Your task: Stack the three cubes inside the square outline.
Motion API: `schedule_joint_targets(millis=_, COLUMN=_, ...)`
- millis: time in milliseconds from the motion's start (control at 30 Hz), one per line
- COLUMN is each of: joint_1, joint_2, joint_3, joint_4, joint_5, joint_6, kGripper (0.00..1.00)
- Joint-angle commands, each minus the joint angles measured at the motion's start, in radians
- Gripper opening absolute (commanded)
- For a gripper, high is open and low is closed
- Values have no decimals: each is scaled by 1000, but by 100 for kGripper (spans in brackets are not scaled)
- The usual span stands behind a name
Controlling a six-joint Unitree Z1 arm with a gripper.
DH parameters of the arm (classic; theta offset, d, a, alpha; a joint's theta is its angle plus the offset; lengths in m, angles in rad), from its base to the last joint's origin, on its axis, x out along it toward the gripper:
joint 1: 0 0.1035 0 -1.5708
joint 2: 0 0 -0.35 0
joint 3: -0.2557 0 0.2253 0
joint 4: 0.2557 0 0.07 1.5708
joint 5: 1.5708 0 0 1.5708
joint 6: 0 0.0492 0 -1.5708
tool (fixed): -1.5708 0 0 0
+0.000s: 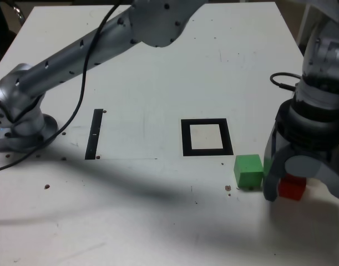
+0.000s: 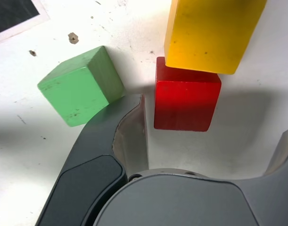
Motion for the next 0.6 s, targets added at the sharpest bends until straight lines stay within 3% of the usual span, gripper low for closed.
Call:
schedule_joint_targets(millis=0, joint_1=4, joint_2=13, joint_3=-8, joint_4=8, joint_5=-8, joint_6=2, kGripper=94)
schedule_joint_targets(millis=167, joint_1=10, joint_2=25, joint_3=-9, joint_4=11, joint_5=-25, joint_6=2, kGripper=87)
schedule_joint_targets(millis=300, joint_1=13, joint_2=28, joint_3=-8, joint_4=15, joint_5=-31, joint_6=0, kGripper=75)
schedule_joint_targets(millis=567, joint_1=13, joint_2=27, joint_3=-17, joint_4=18, joint_5=-17, joint_6=-7, kGripper=36)
